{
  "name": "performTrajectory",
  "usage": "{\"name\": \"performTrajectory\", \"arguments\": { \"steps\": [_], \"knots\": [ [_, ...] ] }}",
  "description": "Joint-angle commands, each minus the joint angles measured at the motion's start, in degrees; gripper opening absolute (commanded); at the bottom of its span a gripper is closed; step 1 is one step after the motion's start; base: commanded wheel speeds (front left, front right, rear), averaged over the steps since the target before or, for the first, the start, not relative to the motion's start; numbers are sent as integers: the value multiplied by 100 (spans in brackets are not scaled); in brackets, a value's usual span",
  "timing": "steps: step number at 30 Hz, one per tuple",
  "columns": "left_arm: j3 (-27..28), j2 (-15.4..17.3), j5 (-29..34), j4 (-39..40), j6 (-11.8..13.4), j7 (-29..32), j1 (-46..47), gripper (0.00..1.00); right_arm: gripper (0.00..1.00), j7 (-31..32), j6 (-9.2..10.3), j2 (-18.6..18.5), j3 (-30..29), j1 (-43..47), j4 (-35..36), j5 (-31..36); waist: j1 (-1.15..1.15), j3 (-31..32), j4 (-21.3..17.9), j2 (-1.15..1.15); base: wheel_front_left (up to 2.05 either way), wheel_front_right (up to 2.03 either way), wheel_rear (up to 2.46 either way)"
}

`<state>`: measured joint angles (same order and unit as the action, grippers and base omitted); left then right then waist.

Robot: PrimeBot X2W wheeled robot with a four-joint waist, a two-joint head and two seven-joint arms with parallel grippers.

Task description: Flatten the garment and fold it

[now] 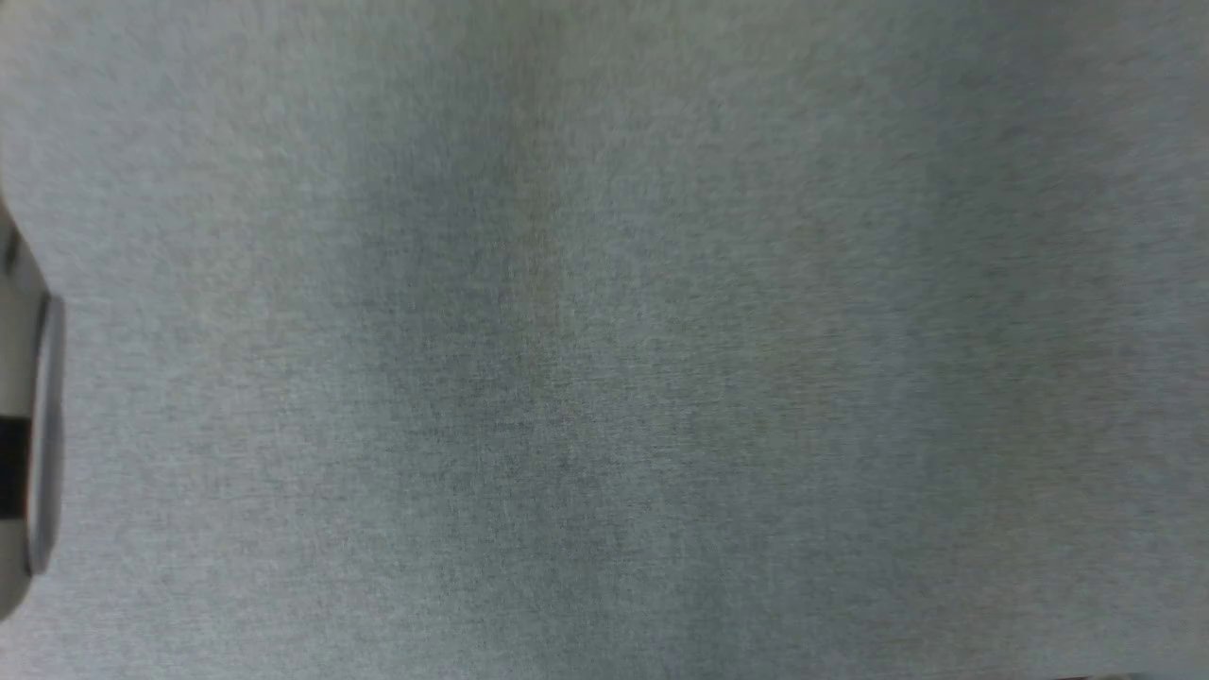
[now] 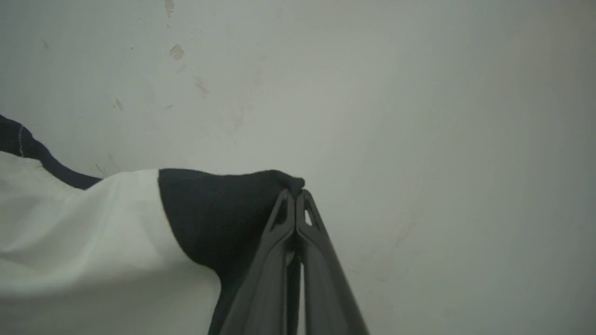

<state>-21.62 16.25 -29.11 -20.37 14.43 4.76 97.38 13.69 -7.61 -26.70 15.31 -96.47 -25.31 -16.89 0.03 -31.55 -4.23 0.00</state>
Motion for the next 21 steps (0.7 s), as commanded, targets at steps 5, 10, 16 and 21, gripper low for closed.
{"name": "performTrajectory", "arguments": {
  "steps": [5, 10, 16, 21],
  "knots": [
    [28, -84, 54, -367, -333, -702, 407, 0, 0, -648, 12, -248, 309, -508, -426, 92, -3, -1139, 260, 0, 0, 0, 0],
    [-100, 3, -1, -524, -732, -1040, 105, 0, 0, -1115, 12, -510, 670, -424, -568, -171, -3, -1408, 304, 0, 0, 0, 0],
    [-123, 209, -203, -194, -1098, -1234, -476, 0, 0, -1493, 12, -1011, 1057, -19, -178, -869, -3, -1321, 279, 0, 0, 0, 0],
    [-324, 474, -295, 678, -1281, -1087, -1371, 0, 0, -1600, 12, -1572, 995, 829, 512, -1579, -3, -1023, 289, 0, 0, 0, 0]
  ]
}}
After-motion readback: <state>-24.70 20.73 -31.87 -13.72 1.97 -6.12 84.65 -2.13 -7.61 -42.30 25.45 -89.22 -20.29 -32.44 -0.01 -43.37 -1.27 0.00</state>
